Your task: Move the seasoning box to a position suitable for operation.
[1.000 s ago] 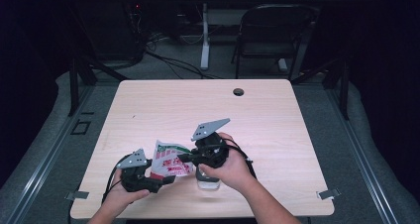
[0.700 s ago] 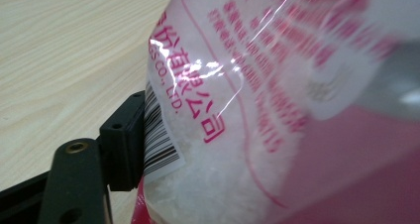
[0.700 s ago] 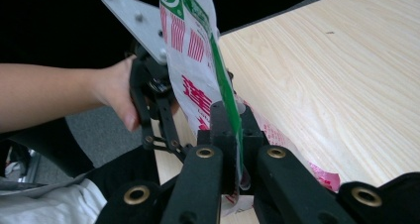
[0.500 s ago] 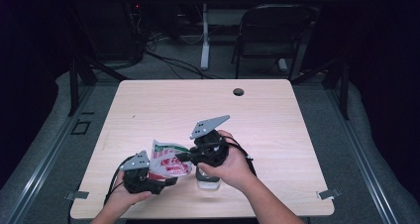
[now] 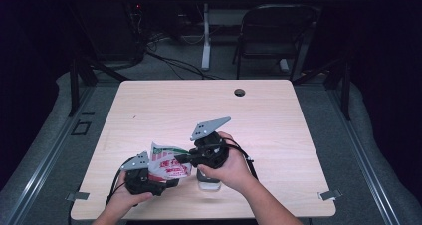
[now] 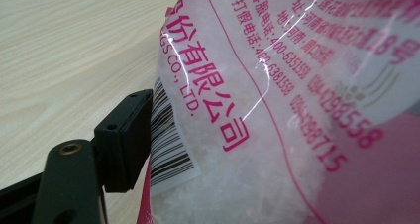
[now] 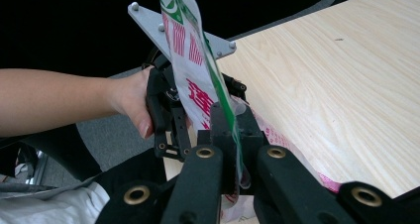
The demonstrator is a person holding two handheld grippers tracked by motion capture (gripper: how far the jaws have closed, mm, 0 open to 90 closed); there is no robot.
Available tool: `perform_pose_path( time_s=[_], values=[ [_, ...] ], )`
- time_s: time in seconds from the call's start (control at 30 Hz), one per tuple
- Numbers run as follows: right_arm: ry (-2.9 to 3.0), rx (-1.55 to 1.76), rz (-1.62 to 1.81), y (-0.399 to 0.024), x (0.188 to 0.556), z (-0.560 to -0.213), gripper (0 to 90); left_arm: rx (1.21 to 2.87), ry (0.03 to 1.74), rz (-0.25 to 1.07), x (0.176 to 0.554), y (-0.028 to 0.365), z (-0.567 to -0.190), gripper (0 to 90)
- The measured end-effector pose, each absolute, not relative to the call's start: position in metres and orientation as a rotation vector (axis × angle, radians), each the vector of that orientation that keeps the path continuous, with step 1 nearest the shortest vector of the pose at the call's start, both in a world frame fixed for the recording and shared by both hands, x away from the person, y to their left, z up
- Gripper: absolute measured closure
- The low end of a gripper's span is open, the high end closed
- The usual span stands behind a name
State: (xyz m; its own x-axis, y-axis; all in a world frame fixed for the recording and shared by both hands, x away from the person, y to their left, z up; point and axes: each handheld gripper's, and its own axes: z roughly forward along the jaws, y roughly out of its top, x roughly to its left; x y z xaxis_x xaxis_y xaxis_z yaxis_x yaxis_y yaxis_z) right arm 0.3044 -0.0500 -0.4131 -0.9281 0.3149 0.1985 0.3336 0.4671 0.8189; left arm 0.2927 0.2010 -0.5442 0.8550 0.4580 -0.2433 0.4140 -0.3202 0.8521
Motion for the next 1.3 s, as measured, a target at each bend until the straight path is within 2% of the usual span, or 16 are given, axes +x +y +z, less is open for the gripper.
perform_pose_path(
  time_s=[0.27, 0.87, 1.1, 1.3],
  values=[
    [-2.641, -0.596, -1.535, -0.052, 0.305, -0.41, 90.0, 1.966, 0.65, 0.08, 0.292, 0.201, -0.545, 28.7],
    [-2.653, -0.605, -1.536, -0.05, 0.305, -0.413, 90.0, 1.985, 0.658, 0.173, 0.29, 0.199, -0.542, 52.4],
    [-2.651, -0.624, -1.544, -0.052, 0.306, -0.415, 90.0, 2.016, 0.671, 0.203, 0.289, 0.196, -0.539, 56.6],
    [-2.642, -0.631, -1.558, -0.055, 0.307, -0.416, 90.0, 2.041, 0.673, 0.279, 0.287, 0.195, -0.534, 58.7]
  ],
)
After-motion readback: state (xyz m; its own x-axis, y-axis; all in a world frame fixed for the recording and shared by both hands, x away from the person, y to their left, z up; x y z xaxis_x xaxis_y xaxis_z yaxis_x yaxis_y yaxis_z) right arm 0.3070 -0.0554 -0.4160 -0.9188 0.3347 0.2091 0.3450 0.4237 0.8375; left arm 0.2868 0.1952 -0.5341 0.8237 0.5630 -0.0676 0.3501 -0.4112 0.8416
